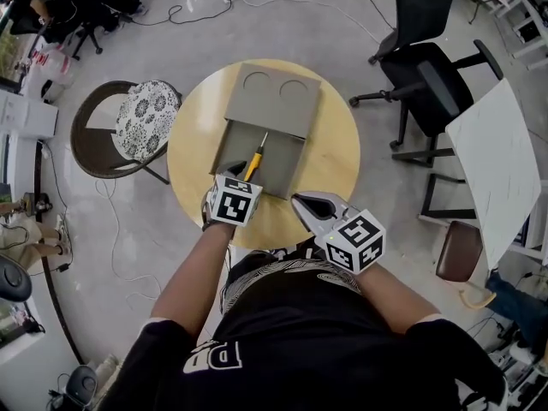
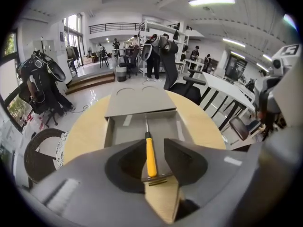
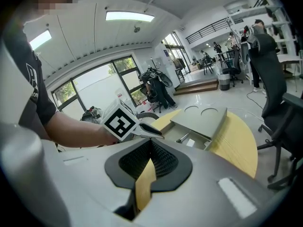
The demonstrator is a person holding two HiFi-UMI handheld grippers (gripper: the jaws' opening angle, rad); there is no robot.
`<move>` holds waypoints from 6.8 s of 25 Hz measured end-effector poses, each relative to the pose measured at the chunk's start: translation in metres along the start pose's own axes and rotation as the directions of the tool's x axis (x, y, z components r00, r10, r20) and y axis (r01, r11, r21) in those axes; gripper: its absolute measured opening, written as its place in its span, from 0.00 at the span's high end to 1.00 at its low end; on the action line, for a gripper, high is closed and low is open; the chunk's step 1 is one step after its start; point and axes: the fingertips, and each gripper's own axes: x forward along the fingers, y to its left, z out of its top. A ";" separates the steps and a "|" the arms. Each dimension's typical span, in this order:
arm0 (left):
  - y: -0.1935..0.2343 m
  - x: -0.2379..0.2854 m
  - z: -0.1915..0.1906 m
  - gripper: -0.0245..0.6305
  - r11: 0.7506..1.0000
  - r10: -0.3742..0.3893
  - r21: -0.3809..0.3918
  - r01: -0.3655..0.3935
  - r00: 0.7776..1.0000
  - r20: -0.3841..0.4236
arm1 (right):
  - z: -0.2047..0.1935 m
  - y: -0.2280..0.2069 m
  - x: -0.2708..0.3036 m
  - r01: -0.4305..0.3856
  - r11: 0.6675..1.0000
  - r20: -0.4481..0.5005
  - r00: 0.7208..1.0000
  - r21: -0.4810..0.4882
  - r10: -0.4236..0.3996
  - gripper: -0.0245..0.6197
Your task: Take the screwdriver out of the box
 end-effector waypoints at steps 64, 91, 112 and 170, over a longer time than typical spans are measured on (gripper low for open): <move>0.022 -0.009 -0.023 0.75 0.998 -0.027 -0.067 0.017 0.988 -0.152 | 0.001 -0.007 -0.024 0.060 0.998 0.038 0.997 -0.005 -0.060 0.96; -0.001 -0.217 -0.012 0.75 0.944 -0.066 -0.257 0.207 0.883 0.465 | 0.049 0.088 -0.035 0.019 0.992 0.194 0.981 -0.126 0.006 0.96; -0.032 -0.259 -0.003 0.75 0.949 -0.108 -0.183 0.258 0.810 0.577 | 0.047 0.102 -0.034 0.025 0.988 0.215 0.977 -0.151 0.008 0.96; -0.034 -0.258 0.019 0.75 0.962 -0.089 -0.156 0.222 0.800 0.593 | 0.048 0.091 -0.032 0.010 0.989 0.183 0.983 -0.146 0.017 0.96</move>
